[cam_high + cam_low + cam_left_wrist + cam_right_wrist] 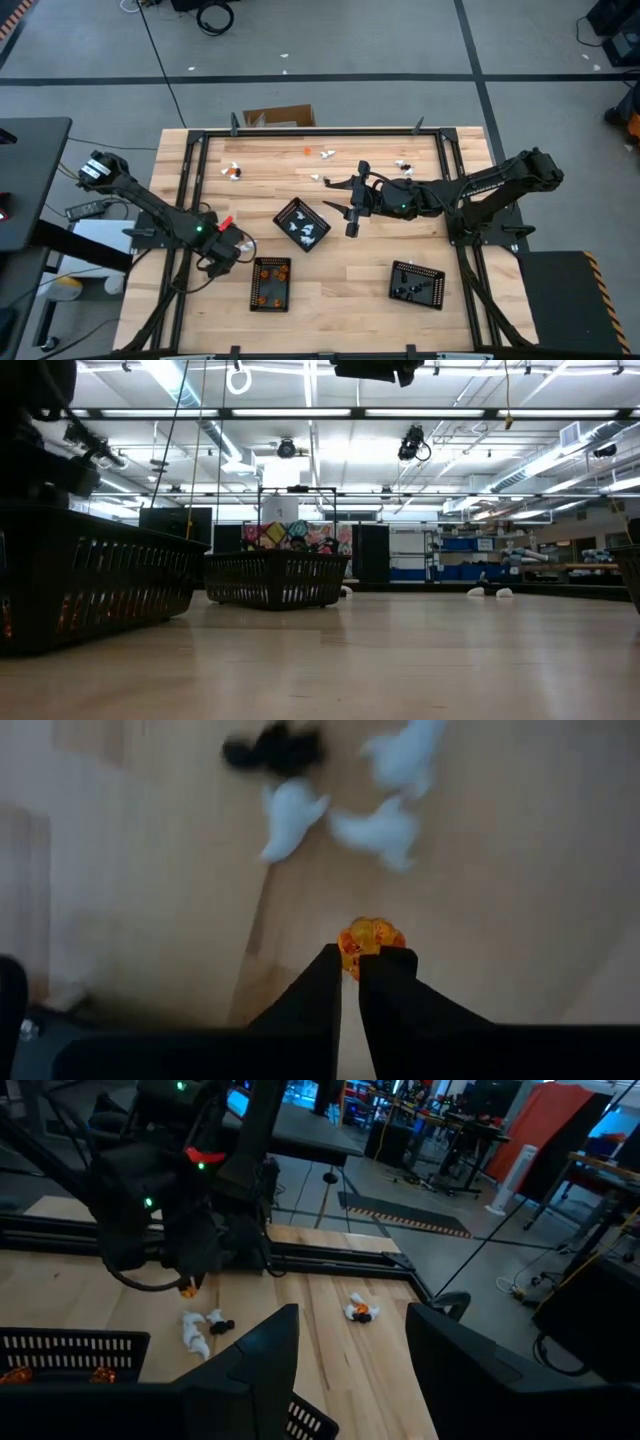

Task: Sort Halloween decoration
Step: Put the orange pumpkin toy into the left black basket

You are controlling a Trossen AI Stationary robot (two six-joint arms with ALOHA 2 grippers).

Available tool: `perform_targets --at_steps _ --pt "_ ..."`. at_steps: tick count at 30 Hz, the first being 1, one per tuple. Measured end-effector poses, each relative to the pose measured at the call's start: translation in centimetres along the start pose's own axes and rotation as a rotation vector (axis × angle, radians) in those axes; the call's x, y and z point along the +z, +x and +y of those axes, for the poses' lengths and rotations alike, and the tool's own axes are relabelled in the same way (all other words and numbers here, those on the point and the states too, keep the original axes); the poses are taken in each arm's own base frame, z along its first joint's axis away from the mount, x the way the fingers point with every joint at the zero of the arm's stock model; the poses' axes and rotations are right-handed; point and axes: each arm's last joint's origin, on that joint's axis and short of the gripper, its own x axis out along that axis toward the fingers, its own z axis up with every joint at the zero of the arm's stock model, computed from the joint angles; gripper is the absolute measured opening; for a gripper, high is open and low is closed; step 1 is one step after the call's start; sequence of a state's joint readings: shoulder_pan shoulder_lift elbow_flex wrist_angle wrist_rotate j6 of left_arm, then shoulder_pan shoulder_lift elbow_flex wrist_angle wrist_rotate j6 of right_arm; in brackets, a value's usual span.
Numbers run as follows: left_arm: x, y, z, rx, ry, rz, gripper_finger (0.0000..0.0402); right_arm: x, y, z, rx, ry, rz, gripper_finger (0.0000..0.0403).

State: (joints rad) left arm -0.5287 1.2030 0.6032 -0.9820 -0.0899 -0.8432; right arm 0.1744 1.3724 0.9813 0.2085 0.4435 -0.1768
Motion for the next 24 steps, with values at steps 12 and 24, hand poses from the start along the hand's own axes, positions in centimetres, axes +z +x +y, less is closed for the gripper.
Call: perform_targets --at_steps 12,24 --pt "5.0 -7.1 -3.7 -0.305 0.124 -0.402 0.0046 0.0 0.1 -0.2 -0.011 -0.002 0.003 0.0191" --pt "7.6 -4.9 -6.9 -0.366 0.143 -0.485 0.0076 0.0 0.1 -0.3 -0.018 0.003 0.002 0.0191"
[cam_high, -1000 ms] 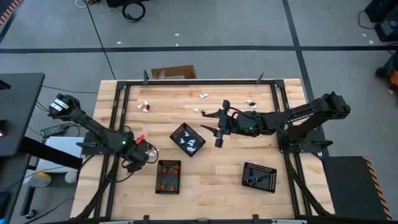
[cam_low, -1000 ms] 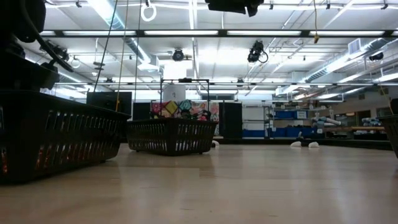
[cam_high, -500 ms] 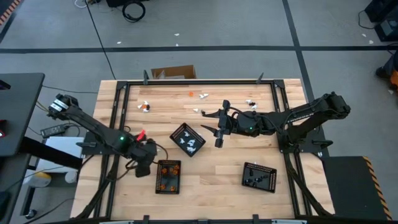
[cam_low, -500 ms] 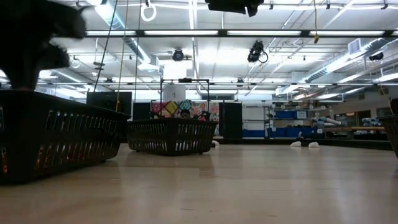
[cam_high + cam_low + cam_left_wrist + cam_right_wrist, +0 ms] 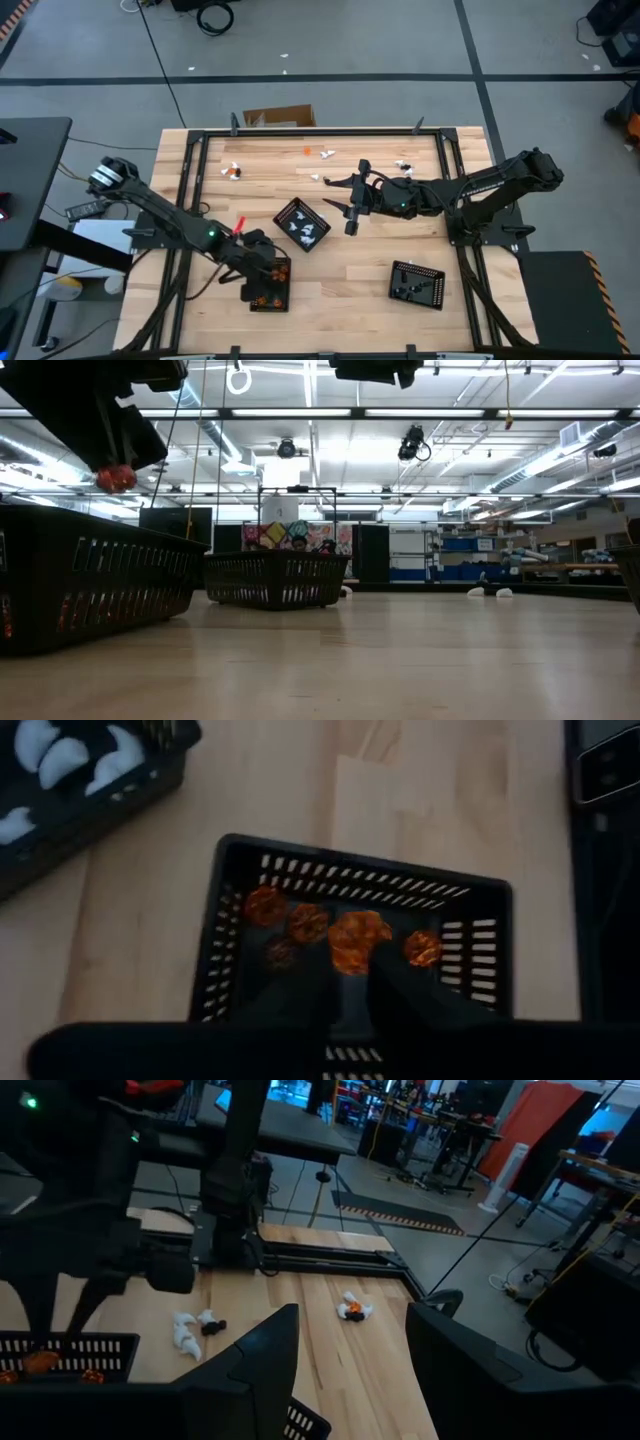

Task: Sort Halloween decoration
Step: Put the orange pumpkin toy into the left black basket, then put the white ghost toy into the middle black basket

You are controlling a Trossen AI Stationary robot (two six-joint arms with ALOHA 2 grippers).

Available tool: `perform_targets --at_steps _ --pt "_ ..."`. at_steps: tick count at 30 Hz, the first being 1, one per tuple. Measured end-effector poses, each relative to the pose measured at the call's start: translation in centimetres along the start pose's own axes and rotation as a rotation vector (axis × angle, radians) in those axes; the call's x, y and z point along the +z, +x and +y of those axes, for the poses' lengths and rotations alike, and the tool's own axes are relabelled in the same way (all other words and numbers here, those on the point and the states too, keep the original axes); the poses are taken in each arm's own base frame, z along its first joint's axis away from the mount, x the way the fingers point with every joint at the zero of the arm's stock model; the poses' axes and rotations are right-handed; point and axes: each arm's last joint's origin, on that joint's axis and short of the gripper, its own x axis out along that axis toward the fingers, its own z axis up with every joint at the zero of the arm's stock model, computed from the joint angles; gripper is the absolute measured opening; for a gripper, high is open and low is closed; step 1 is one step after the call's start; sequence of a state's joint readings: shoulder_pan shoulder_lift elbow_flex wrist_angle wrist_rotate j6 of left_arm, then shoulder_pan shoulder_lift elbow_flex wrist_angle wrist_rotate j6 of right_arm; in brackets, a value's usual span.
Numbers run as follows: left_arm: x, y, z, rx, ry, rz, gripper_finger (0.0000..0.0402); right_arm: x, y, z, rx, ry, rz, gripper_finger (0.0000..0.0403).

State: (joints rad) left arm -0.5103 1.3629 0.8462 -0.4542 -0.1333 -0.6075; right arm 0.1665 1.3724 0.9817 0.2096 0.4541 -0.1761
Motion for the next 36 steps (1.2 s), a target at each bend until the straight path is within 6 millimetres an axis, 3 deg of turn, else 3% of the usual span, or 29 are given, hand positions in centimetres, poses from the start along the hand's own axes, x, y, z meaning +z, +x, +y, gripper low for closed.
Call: perform_targets --at_steps 5,9,12,17,25,36 --pt "-0.1 -0.5 0.7 0.023 0.034 0.130 0.0126 0.0 0.0 0.0 0.000 0.001 0.000 0.0191" --pt "-0.6 -1.4 1.4 0.064 0.074 0.191 0.0138 0.0 0.0 0.0 0.000 0.000 0.000 0.0191" --pt "-2.1 -1.7 2.5 0.228 0.156 0.303 0.0140 0.0 0.0 0.0 0.000 0.000 0.000 0.0191" --pt "-3.8 -1.2 4.4 0.416 0.142 0.339 0.0140 0.0 0.0 0.0 0.000 0.000 0.000 0.0191" --pt "-5.5 0.1 5.4 0.317 0.070 0.435 0.0140 0.0 0.0 0.0 0.002 0.000 0.000 0.0191" --pt "-6.5 1.2 6.0 0.313 0.142 0.388 0.0140 0.0 0.0 0.0 0.002 0.000 0.000 0.0191"
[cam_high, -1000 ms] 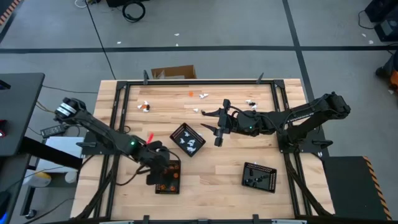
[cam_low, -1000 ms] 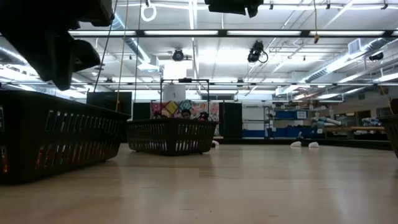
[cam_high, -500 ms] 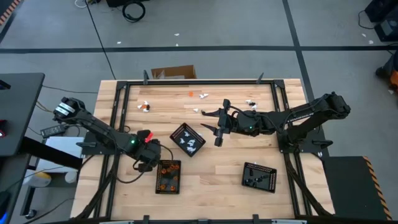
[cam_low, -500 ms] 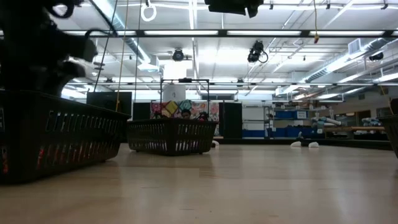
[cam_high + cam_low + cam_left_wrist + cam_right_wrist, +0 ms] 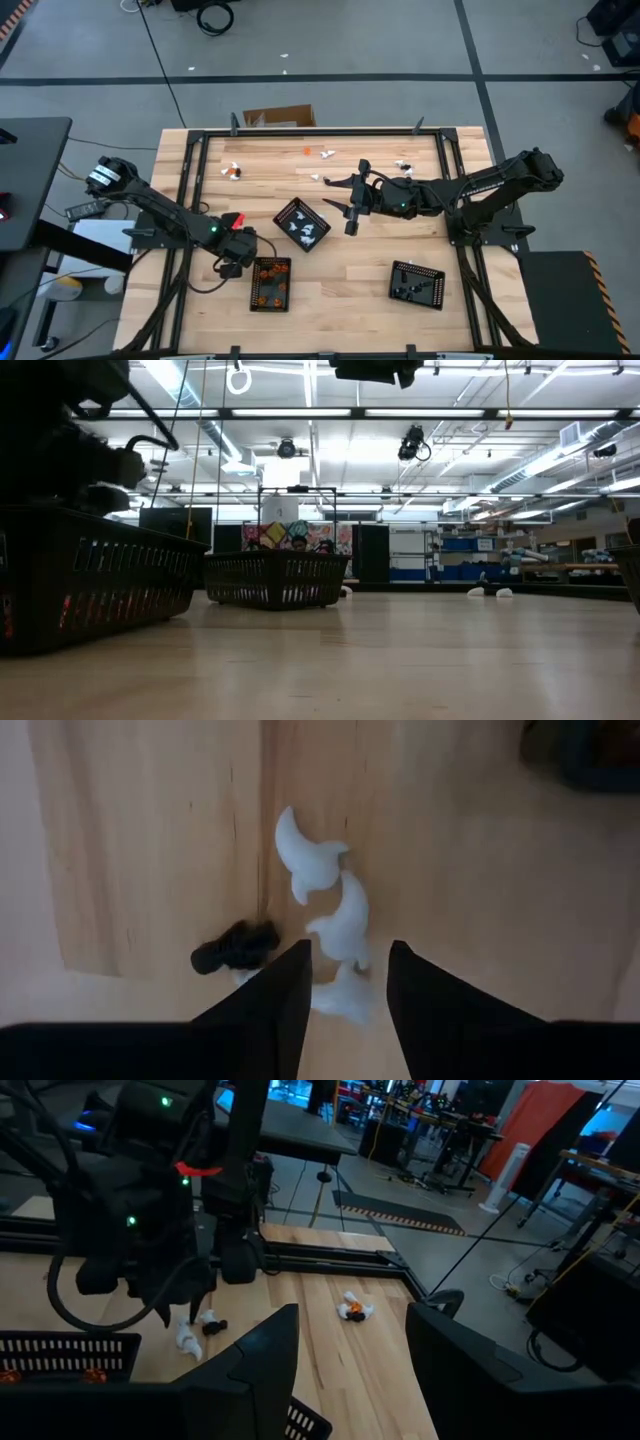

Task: Sort Halloween decoration
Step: Put the white ghost toy into the middle black basket

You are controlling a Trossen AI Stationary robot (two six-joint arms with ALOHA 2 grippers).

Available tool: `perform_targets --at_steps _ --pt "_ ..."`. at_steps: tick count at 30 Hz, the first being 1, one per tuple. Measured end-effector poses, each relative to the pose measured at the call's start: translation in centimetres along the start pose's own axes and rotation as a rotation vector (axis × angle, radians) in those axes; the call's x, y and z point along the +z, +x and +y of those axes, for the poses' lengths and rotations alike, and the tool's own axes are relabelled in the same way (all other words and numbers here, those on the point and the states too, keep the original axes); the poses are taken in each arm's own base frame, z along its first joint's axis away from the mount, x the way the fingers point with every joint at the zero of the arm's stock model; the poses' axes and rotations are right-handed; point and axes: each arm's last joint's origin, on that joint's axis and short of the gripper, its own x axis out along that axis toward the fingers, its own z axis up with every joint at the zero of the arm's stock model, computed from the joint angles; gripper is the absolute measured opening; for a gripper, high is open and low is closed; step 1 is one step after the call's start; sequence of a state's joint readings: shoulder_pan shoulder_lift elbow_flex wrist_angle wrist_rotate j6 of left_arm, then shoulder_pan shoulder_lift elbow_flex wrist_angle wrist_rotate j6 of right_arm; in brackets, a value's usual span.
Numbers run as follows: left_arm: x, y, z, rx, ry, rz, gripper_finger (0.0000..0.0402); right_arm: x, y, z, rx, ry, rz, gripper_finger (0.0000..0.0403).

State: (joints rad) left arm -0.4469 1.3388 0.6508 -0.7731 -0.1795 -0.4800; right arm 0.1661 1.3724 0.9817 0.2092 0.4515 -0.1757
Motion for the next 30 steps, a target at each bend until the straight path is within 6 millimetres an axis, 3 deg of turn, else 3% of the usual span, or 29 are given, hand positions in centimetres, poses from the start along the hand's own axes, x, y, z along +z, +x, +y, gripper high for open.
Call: perform_targets --at_steps 6,30 --pt "-0.4 1.1 0.1 0.002 -0.004 -0.040 0.0140 0.0 0.0 0.0 0.000 0.001 0.000 0.0191" --pt "-0.8 2.1 0.0 -0.034 -0.045 -0.083 0.0140 0.1 0.0 0.0 -0.001 0.003 -0.006 0.0191"
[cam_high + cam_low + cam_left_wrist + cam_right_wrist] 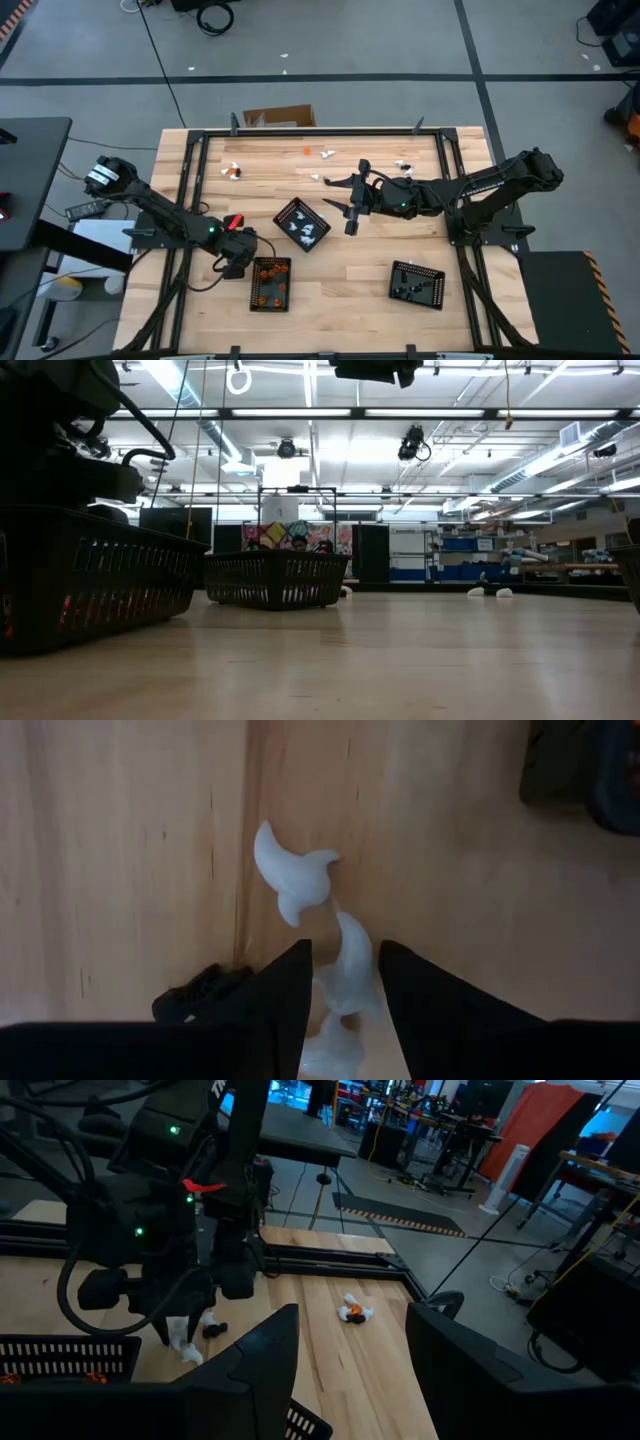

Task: Sort Halloween decoration
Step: Put the white ghost toy into the middle black basket

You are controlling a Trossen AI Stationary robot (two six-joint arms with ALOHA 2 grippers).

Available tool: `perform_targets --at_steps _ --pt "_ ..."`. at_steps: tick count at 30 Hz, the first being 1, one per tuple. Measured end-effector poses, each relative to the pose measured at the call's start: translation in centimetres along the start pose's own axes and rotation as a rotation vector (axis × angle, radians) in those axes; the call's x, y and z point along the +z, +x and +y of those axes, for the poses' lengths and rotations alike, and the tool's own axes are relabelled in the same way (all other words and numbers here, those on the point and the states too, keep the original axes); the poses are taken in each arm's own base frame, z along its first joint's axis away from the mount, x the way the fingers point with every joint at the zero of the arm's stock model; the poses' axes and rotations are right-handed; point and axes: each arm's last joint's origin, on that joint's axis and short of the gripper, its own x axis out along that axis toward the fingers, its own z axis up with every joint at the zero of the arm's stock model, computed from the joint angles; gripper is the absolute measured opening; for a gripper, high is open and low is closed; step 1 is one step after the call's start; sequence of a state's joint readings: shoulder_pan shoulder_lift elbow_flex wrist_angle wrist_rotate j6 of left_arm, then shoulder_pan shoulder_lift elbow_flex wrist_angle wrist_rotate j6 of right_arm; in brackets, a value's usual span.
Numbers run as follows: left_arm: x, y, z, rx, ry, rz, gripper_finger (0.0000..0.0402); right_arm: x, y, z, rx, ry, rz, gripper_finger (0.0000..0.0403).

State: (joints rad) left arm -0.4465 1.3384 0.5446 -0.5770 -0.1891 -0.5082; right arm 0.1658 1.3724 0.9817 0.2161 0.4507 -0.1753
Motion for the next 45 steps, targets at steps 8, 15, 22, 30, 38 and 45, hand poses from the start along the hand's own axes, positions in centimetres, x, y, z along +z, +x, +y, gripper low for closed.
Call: perform_targets --at_steps 8,15,22,30,38,45 --pt "0.0 0.0 0.0 -0.011 -0.001 0.003 0.0109 0.0 0.0 0.0 0.000 0.000 0.000 0.0191" --pt "0.0 0.1 -0.1 -0.015 -0.003 0.002 0.0073 0.0 0.0 0.0 0.000 0.000 0.000 0.0191" --pt "0.0 0.1 -0.1 -0.013 -0.006 0.002 0.0051 0.0 0.0 0.0 0.000 0.000 0.000 0.0191" --pt "0.4 -0.6 -0.1 0.010 0.014 0.026 0.0046 0.0 0.0 0.0 0.000 0.000 0.000 0.0191" --pt "0.8 -1.2 -0.2 0.021 0.013 0.044 0.0046 0.0 0.0 0.0 0.000 0.000 0.000 0.0191" --pt "2.5 -4.3 -0.3 0.060 0.068 0.094 0.0046 0.0 0.0 0.0 -0.001 0.000 0.000 0.0191"
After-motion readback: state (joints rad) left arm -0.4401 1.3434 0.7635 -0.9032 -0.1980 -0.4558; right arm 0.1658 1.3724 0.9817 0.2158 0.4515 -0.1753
